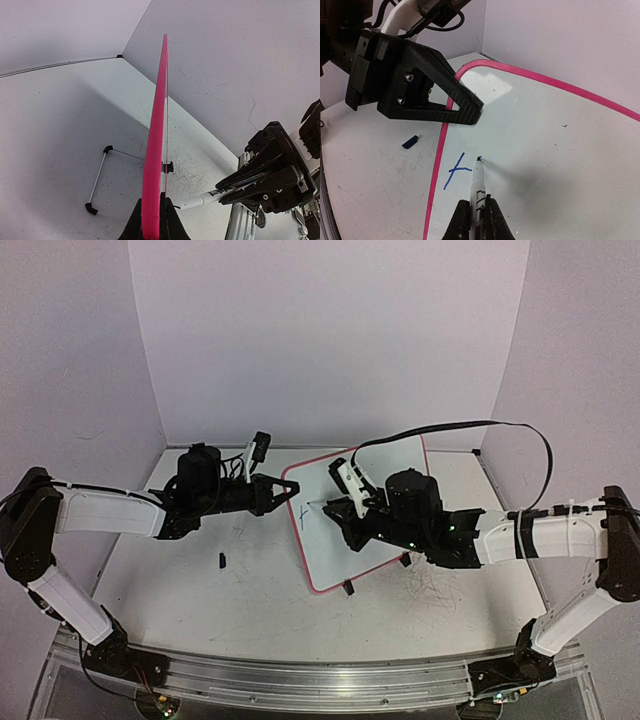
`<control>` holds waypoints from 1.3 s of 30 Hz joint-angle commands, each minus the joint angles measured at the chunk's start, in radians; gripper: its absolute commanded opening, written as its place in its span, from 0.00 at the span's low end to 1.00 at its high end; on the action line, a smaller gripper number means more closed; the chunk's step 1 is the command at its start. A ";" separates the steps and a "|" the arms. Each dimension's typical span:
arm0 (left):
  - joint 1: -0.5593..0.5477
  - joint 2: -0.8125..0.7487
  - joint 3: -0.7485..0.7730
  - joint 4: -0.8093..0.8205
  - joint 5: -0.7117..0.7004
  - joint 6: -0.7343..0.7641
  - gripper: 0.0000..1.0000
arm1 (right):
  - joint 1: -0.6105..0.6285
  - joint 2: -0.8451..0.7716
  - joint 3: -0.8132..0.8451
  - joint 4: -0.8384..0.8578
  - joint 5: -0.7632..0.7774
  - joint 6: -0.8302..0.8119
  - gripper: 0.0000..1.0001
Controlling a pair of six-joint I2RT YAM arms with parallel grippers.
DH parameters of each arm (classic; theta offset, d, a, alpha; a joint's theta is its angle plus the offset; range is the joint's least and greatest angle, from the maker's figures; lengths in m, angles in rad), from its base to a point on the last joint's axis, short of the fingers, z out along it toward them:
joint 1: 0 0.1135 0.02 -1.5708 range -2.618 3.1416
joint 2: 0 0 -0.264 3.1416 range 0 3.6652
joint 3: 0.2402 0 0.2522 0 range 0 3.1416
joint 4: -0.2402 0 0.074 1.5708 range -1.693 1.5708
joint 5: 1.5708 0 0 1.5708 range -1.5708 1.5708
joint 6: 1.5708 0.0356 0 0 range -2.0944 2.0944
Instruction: Write a sentence on the whiteboard
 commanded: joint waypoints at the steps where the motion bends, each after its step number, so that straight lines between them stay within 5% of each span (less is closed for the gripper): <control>1: 0.008 -0.017 -0.006 -0.014 -0.051 0.098 0.00 | -0.003 0.006 -0.003 -0.012 0.019 0.013 0.00; 39: 0.008 -0.022 -0.009 -0.015 -0.054 0.099 0.00 | 0.002 -0.025 -0.096 -0.015 -0.016 0.072 0.00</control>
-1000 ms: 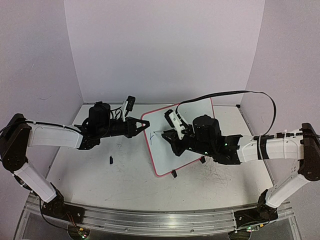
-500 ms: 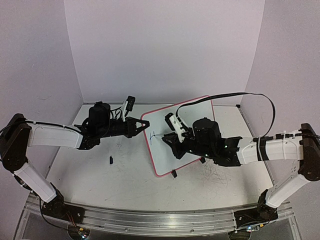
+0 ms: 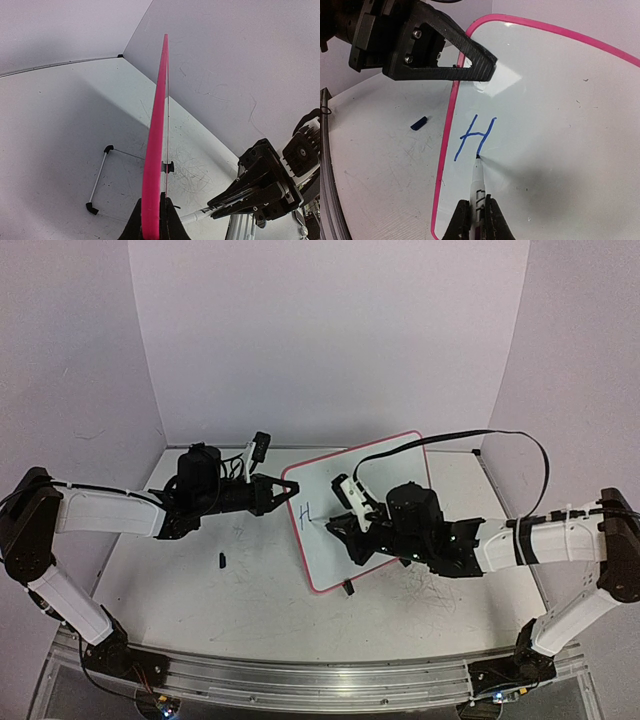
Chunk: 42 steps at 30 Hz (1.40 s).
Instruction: Write a sentence on the whiteboard
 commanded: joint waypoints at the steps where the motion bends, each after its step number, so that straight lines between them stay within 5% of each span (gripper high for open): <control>1: 0.006 -0.022 -0.009 -0.013 -0.053 0.099 0.00 | 0.000 -0.021 -0.025 -0.023 0.023 0.022 0.00; 17: 0.006 -0.023 -0.012 -0.014 -0.056 0.097 0.00 | -0.001 -0.117 -0.018 0.021 0.007 0.055 0.00; 42: 0.006 -0.030 -0.010 -0.020 -0.056 0.099 0.00 | -0.028 -0.037 0.026 0.045 -0.008 0.003 0.00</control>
